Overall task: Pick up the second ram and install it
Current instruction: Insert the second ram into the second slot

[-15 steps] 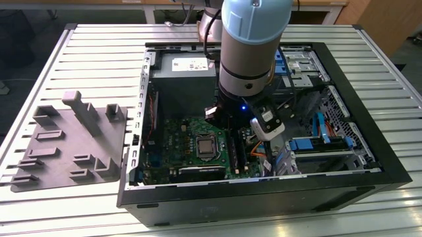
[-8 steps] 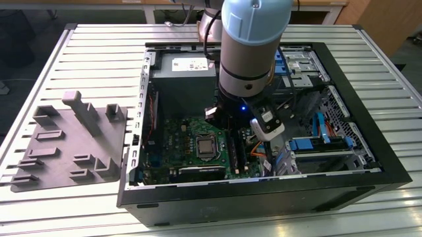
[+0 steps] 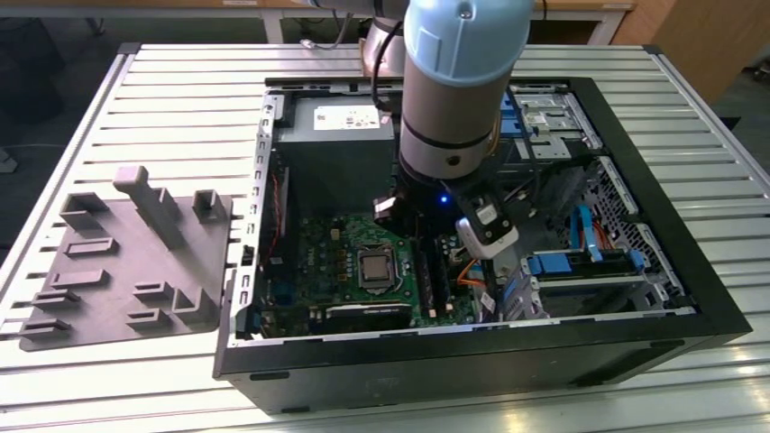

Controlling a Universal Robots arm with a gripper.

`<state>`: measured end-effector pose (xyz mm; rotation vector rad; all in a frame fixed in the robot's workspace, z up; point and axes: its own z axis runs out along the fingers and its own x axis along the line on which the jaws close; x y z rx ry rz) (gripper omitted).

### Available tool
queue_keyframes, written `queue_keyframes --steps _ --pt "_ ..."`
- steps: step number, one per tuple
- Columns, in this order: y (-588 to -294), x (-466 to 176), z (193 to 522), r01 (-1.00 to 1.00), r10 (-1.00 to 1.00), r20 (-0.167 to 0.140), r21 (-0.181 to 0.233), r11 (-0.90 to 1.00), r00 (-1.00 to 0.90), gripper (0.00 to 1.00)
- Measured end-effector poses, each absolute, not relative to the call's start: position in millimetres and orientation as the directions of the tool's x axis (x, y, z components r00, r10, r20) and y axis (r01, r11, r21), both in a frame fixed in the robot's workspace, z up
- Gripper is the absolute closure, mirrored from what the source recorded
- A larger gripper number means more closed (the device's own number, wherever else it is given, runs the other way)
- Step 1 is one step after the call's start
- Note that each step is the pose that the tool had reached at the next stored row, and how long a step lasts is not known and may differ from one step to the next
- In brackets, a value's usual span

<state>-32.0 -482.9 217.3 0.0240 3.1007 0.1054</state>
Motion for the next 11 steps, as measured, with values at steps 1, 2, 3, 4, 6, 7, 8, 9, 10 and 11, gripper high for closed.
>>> queue_keyframes --steps 1,2,3,4,6,7,8,9,10,11 --pt "-482.9 -32.0 217.1 0.014 0.017 -0.038 0.068 0.998 -0.999 0.88" --pt "-482.9 -32.0 217.1 0.014 0.017 -0.038 0.068 0.998 -0.999 0.88" --pt "-482.9 -32.0 217.1 0.014 0.017 -0.038 0.068 0.998 -0.999 0.88" --pt "-482.9 -32.0 217.1 0.014 0.017 -0.038 0.068 0.998 -0.999 0.88" --pt "-482.9 -32.0 217.1 0.014 0.017 -0.038 0.068 0.998 -0.999 0.88" --pt "-482.9 -32.0 217.1 0.014 0.017 -0.038 0.068 0.998 -0.999 0.88" --pt "-482.9 -32.0 217.1 0.014 0.017 -0.038 0.068 0.998 -0.999 0.88" --pt "-482.9 -32.0 217.0 0.014 0.017 -0.038 0.068 0.998 -0.999 0.87" --pt "-482.9 -32.1 217.0 0.014 0.017 -0.038 0.068 0.998 -0.999 0.87" --pt "-482.9 -32.0 217.0 0.014 0.017 -0.038 0.068 0.998 -0.999 0.81"
